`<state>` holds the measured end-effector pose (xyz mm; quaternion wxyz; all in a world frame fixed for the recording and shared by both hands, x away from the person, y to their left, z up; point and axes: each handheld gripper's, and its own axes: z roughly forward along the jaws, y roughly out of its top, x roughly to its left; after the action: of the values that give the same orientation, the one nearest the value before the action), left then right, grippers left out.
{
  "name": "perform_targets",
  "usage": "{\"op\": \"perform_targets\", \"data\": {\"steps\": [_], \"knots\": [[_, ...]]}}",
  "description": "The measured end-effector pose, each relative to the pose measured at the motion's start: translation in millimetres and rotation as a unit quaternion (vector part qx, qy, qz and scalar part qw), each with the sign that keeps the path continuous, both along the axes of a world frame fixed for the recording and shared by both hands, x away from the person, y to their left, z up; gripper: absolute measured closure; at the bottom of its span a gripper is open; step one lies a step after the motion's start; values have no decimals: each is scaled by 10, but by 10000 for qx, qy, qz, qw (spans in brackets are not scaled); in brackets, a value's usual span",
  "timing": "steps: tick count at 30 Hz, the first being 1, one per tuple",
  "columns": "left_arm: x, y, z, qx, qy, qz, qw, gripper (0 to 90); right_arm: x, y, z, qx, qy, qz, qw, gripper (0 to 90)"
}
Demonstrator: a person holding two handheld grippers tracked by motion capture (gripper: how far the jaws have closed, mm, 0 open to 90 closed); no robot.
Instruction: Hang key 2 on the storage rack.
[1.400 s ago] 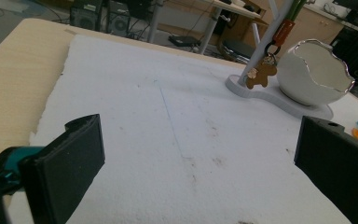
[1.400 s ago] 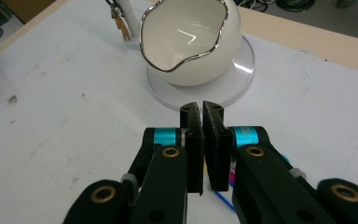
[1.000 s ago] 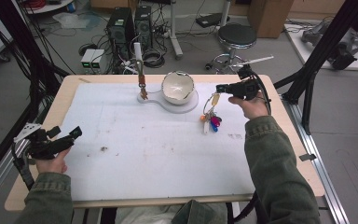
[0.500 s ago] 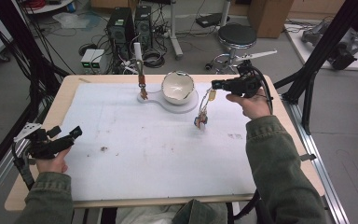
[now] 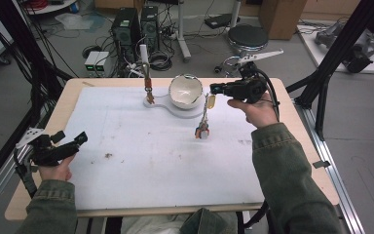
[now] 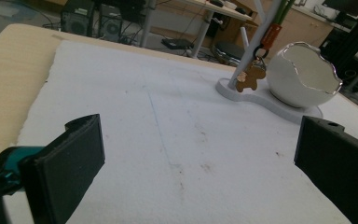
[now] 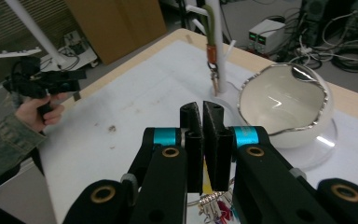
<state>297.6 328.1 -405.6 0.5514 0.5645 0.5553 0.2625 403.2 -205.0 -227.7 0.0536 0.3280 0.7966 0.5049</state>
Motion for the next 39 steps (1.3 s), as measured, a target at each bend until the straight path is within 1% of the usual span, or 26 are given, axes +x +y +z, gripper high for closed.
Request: {"op": "perform_targets", "data": {"steps": [4,7,10,17,20,22,25,29,35,36,39], "knots": [[-3,-75,41,23,-65,-111,9999,20,-47,108,36,3,-37,105,9999,877],[-12,-131,90,116,-122,-223,9996,20,-68,189,48,33,-87,222,9997,877],[-21,-174,124,116,-180,-305,9993,20,-96,264,57,23,-163,295,9994,877],[-25,-294,212,193,-277,-541,9980,20,-139,417,81,67,-163,460,9988,877],[-29,-344,258,171,-304,-657,9972,20,-148,462,80,73,-156,512,9985,877],[-34,-388,295,163,-332,-767,9964,20,-157,496,78,66,-192,506,9985,877],[-30,-467,347,132,-372,-901,9952,20,-159,546,69,73,-183,548,9983,877],[-30,-545,395,202,-424,-1033,9935,20,-156,601,58,114,-161,561,9982,877],[-20,-641,436,272,-472,-1131,9921,20,-151,688,41,97,-120,567,9983,877],[-17,-655,441,257,-485,-1137,9920,20,-152,703,39,110,-84,557,9983,877],[-8,-685,456,232,-517,-1151,9917,20,-144,754,27,126,-81,567,9983,877]]}}
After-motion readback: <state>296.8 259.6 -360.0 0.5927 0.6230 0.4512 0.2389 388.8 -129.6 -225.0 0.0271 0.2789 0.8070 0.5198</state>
